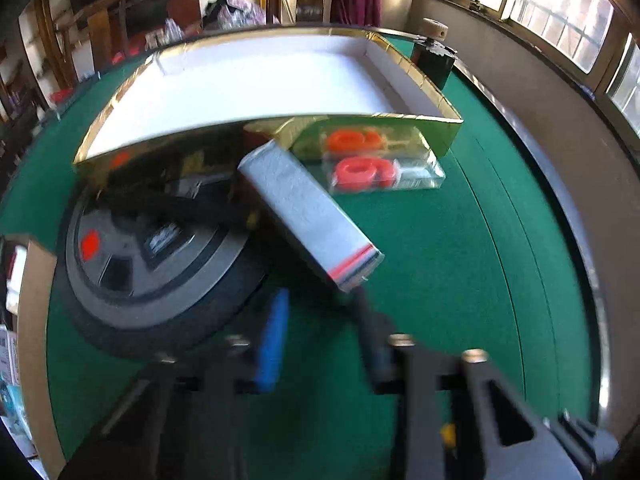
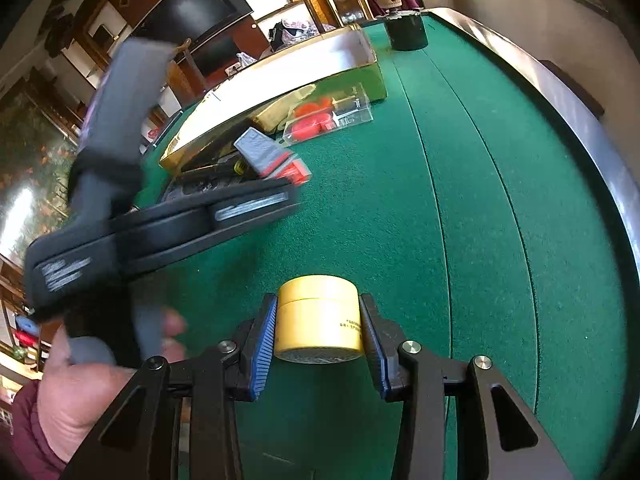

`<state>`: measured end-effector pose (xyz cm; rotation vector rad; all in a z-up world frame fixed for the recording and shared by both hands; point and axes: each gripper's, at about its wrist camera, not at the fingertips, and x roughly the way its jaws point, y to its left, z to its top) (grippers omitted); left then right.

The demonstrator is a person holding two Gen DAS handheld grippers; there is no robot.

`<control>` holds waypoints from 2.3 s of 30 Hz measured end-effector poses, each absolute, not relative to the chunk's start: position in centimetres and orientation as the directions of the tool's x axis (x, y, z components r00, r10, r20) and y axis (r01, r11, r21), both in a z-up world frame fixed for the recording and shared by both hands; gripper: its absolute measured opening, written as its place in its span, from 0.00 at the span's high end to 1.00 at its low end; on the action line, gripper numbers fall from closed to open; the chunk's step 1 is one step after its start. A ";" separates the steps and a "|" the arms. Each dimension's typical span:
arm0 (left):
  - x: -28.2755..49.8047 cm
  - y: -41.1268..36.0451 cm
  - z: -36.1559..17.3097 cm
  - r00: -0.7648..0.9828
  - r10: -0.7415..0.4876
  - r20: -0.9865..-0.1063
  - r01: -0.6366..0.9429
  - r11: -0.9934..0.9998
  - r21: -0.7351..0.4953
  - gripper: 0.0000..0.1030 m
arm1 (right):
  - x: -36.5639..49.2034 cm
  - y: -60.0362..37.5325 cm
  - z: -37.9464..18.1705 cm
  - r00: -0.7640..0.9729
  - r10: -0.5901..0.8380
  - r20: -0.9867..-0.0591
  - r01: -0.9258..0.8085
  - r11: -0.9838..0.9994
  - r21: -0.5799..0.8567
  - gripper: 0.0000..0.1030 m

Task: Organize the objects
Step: 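Grasp the white-and-red boxed tube with the left gripper while the right gripper holds the tape, then carry the boxed tube and yellow tape into the tray and open both grippers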

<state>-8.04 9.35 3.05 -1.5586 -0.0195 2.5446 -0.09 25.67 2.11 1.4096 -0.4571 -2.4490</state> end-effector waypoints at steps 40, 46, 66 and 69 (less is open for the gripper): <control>-1.7 7.7 3.3 -0.488 0.085 -0.869 -0.180 -0.984 0.005 0.64 | 0.3 23.7 2.2 -0.492 -0.400 -0.773 0.164 -0.915 0.369 0.26; -0.9 6.5 3.4 -0.532 0.136 -0.836 -0.197 -0.980 -0.034 0.75 | 0.4 22.9 2.0 -0.548 -0.286 -0.786 0.151 -0.958 0.243 0.33; 12.4 -9.9 10.4 -0.666 0.201 -0.719 -0.062 -0.975 -0.214 0.74 | 3.4 19.7 4.2 -0.545 -0.337 -0.767 0.179 -0.941 0.286 0.58; 13.9 -13.3 10.6 -0.691 0.138 -0.709 0.003 -0.981 -0.194 0.74 | 4.0 17.0 5.8 -0.542 -0.366 -0.756 0.236 -0.930 0.281 0.58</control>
